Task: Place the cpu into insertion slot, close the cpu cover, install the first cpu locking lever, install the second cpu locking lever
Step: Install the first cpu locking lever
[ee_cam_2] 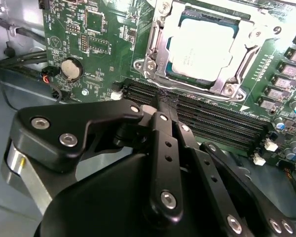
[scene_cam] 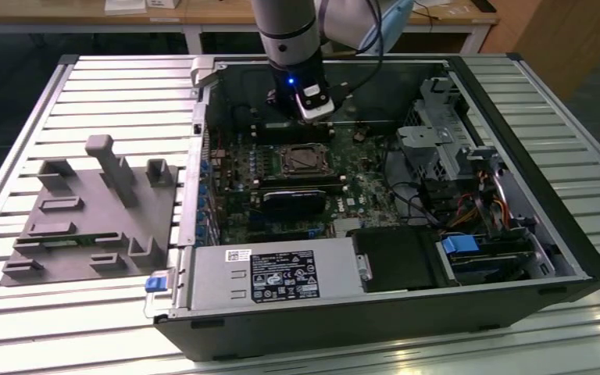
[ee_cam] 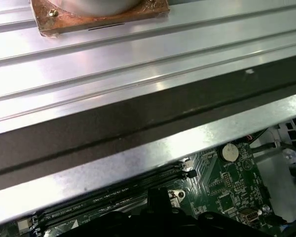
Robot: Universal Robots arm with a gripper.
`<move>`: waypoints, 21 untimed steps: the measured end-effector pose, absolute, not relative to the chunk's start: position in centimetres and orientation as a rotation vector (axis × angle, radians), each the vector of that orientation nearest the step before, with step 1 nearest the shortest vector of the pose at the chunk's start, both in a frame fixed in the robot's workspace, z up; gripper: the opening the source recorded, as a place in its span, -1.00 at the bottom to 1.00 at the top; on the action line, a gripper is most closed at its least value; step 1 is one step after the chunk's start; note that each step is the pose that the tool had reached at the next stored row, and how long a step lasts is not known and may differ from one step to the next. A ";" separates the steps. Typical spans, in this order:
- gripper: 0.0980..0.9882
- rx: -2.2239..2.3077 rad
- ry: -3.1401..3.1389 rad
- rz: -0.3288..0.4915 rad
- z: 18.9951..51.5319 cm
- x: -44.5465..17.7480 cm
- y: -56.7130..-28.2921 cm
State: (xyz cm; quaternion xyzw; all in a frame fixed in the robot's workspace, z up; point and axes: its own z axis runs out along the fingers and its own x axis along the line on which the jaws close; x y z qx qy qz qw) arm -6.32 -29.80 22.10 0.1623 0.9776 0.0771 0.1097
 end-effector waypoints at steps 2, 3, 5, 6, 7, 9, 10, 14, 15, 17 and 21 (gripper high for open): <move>-0.99 0.480 2.886 0.218 22.1 -6.3 -29.8; -0.99 0.481 2.896 0.211 22.1 -6.3 -29.8; -0.99 0.485 2.917 0.191 22.1 -6.2 -29.8; -0.99 0.487 2.927 0.179 22.0 -6.1 -29.8; -0.99 0.488 2.937 0.167 22.0 -6.1 -29.8; -0.99 0.489 2.953 0.137 22.0 -6.0 -29.8; -0.99 0.490 2.959 0.122 22.0 -6.0 -29.8; -0.99 0.487 2.963 0.075 22.0 -6.0 -30.0; -0.99 0.486 2.964 0.064 22.0 -6.0 -30.2; -0.99 0.485 2.963 0.049 22.0 -6.0 -30.5; -0.99 0.483 2.962 0.021 22.0 -6.0 -31.1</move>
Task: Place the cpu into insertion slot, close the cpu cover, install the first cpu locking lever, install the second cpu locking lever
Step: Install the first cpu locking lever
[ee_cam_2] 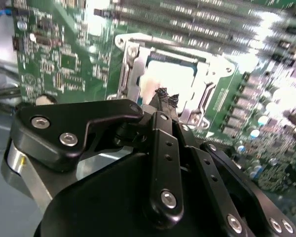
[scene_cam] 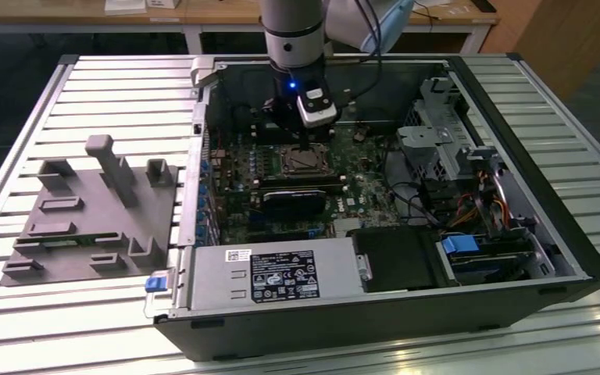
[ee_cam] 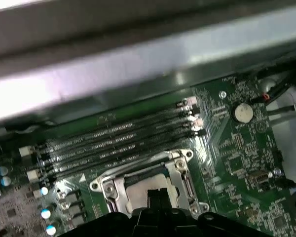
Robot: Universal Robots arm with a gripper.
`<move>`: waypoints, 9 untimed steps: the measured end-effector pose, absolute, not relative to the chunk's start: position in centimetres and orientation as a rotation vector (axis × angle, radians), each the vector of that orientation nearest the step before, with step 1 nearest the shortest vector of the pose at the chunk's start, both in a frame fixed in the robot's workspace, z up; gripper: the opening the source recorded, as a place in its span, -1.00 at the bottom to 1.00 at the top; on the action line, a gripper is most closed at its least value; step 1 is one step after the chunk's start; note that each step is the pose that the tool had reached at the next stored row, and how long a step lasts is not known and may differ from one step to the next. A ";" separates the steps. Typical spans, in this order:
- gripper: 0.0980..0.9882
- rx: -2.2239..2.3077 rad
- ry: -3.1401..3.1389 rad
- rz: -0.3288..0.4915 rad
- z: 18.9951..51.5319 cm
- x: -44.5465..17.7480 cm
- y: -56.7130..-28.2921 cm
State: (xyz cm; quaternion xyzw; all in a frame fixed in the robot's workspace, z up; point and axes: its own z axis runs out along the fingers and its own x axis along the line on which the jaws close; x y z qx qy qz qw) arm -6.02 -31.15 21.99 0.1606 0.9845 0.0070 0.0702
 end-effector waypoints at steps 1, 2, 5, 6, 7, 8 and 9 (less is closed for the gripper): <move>-0.99 0.483 2.961 0.014 22.0 -6.0 -31.3; -0.99 0.482 2.961 0.007 22.0 -6.0 -31.5; -0.99 0.480 2.960 -0.015 22.0 -6.0 -32.0; -0.99 0.480 2.959 -0.022 22.0 -6.0 -32.0; -0.99 0.479 2.959 -0.026 22.0 -6.0 -32.1; -0.99 0.479 2.959 -0.026 22.0 -6.0 -32.1; -0.99 0.479 2.959 -0.027 22.0 -6.0 -32.1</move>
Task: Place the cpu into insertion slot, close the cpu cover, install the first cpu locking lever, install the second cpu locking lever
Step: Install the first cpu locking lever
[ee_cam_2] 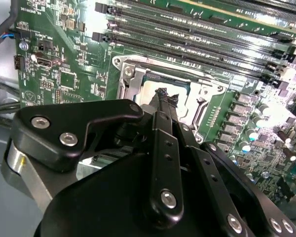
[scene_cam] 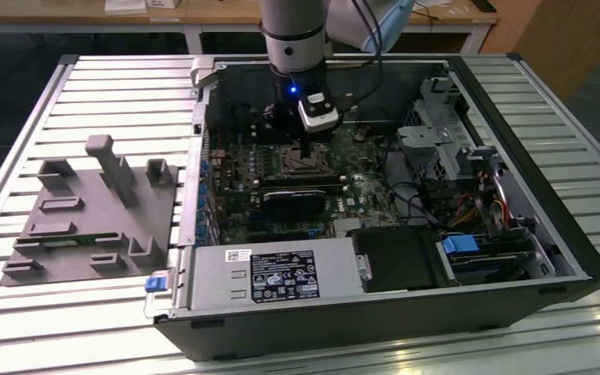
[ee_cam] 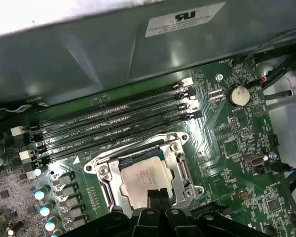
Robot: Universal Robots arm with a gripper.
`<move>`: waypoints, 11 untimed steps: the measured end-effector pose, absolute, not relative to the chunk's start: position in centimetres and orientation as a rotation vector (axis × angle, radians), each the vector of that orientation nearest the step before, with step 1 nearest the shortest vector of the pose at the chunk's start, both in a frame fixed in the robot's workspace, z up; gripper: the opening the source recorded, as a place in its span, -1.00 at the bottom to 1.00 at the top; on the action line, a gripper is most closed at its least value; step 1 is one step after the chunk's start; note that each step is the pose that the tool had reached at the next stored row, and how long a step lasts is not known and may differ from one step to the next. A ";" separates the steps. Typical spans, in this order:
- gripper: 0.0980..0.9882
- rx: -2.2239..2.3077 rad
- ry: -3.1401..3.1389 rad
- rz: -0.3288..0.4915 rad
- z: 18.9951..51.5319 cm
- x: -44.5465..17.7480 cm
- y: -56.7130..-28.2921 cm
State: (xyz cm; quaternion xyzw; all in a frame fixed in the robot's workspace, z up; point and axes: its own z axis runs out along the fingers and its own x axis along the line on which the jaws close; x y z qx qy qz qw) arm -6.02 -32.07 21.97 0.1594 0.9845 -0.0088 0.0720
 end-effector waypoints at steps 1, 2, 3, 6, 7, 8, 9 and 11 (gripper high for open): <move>-0.99 0.479 2.959 -0.027 22.0 -6.0 -32.1; -0.99 0.479 2.959 -0.027 22.0 -6.0 -32.1; -0.99 0.475 2.959 -0.027 22.0 -6.0 -32.1; -0.99 0.411 2.968 -0.022 22.0 -6.0 -32.1; -0.99 0.386 2.972 -0.021 22.0 -6.0 -32.1; -0.99 0.368 2.974 -0.019 22.0 -6.0 -32.1; -0.99 0.359 2.975 -0.019 22.1 -6.0 -32.1; -0.99 0.350 2.976 -0.018 22.4 -6.0 -32.1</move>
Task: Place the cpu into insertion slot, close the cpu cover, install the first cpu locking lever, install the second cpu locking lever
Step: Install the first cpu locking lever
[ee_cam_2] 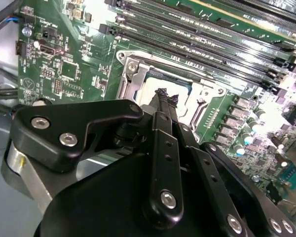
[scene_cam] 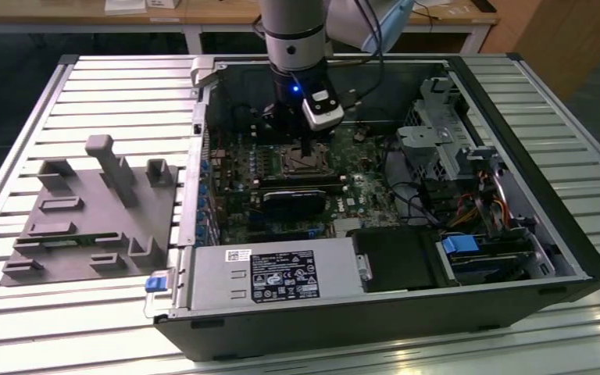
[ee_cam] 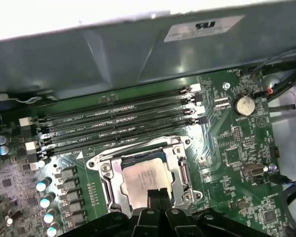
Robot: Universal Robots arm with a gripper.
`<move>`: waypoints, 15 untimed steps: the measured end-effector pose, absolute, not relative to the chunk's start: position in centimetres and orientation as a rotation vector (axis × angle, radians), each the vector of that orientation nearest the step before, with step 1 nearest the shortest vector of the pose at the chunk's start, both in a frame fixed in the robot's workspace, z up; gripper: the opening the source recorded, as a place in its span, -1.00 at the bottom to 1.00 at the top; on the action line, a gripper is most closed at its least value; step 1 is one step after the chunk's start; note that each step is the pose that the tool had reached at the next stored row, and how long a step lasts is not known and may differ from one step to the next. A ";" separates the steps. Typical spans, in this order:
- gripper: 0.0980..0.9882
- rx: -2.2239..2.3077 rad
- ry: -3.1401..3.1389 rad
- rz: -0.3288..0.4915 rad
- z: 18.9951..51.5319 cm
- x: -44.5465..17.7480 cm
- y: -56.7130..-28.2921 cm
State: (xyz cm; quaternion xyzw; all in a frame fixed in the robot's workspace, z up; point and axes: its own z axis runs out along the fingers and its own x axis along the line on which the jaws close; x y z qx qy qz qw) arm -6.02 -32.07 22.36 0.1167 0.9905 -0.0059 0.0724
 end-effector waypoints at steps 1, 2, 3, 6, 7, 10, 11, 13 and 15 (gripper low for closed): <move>-0.99 0.348 2.976 -0.018 22.6 -6.0 -32.1; -0.99 0.347 2.976 -0.018 22.8 -6.0 -32.1; -0.99 0.345 2.977 -0.017 23.0 -6.0 -32.1; -0.99 0.343 2.977 -0.017 23.6 -6.0 -32.1; -0.99 0.343 2.977 -0.017 23.7 -6.0 -32.1; -0.99 0.343 2.977 -0.017 23.7 -6.0 -32.1; -0.99 0.342 2.977 -0.017 23.7 -6.0 -32.1; -0.99 0.343 2.987 -0.019 23.8 -5.9 -32.1; -0.99 0.346 3.014 -0.024 23.7 -5.8 -32.1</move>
